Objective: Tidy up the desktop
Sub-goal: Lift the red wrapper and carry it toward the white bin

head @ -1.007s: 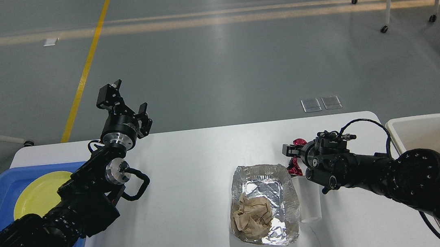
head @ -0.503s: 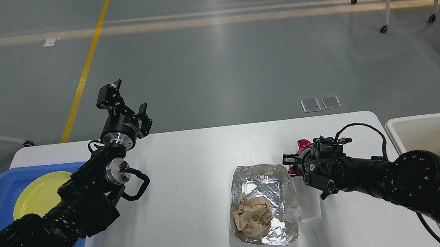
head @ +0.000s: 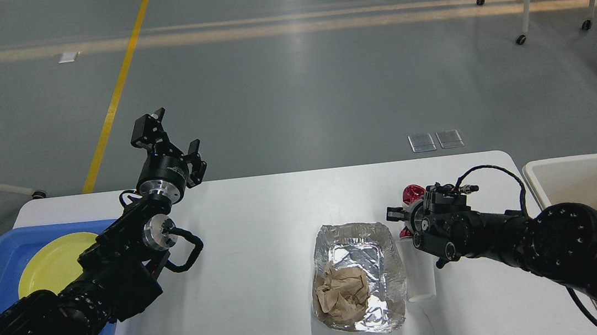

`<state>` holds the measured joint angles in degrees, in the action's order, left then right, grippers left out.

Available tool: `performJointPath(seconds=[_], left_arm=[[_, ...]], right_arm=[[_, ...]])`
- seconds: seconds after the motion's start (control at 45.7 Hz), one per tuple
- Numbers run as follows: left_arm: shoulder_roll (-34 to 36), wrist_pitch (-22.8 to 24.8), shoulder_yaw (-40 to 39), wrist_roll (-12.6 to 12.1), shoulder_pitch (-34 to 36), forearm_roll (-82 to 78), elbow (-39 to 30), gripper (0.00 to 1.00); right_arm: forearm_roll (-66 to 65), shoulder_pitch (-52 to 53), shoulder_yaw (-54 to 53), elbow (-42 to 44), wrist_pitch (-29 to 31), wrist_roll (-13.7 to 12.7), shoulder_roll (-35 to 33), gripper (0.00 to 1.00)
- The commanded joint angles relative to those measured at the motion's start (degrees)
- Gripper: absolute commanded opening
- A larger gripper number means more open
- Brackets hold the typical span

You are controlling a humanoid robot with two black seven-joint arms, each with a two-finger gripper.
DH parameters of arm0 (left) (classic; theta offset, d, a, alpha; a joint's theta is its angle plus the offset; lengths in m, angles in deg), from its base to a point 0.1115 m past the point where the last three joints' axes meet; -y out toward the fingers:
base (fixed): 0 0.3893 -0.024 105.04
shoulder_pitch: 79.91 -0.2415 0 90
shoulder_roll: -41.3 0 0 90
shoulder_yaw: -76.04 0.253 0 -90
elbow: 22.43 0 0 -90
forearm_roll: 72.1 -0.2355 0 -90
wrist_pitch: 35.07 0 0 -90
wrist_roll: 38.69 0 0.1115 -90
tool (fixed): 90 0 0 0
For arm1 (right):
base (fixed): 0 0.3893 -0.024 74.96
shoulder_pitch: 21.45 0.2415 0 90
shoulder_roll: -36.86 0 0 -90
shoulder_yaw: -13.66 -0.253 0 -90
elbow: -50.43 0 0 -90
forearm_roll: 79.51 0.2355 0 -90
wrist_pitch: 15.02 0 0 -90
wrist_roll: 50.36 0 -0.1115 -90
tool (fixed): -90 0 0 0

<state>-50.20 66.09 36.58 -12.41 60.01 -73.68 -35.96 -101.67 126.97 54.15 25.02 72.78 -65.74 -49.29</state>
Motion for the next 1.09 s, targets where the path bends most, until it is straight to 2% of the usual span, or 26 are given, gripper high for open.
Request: performJointPath(seconds=[0.0, 0.175, 0.306, 0.416, 0.635, 0.832, 1.072], left_arm=[[0.00, 0.00, 0.00, 0.00, 0.00, 0.00, 0.00, 1.00], [0.00, 0.00, 0.00, 0.00, 0.00, 0.00, 0.00, 1.00], [0.00, 0.00, 0.00, 0.00, 0.00, 0.00, 0.00, 1.00], [0.00, 0.00, 0.00, 0.00, 0.00, 0.00, 0.00, 1.00], [0.00, 0.00, 0.00, 0.00, 0.00, 0.00, 0.00, 1.00], [0.00, 0.00, 0.00, 0.00, 0.00, 0.00, 0.00, 1.00], [0.00, 0.00, 0.00, 0.00, 0.00, 0.00, 0.00, 1.00]], right_arm=[[0.01, 2.21, -0.06, -0.25, 0.00, 0.00, -0.24, 0.00], [0.27, 9.86, -0.93, -2.36, 1.93, 0.00, -1.21, 0.00], [1.15, 18.99, -3.30, -8.94, 6.40, -0.18, -6.12, 0.00], [2.99, 27.87, -6.29, -16.41, 15.71, -0.62, -12.80, 0.00], [9.85, 45.01, -10.07, -30.12, 40.50, -0.70, -25.81, 0.00], [12.57, 57.05, -12.18, -40.67, 56.32, -0.70, -35.83, 0.00], [15.21, 67.69, -15.52, -50.61, 57.20, -0.62, -45.41, 0.00]])
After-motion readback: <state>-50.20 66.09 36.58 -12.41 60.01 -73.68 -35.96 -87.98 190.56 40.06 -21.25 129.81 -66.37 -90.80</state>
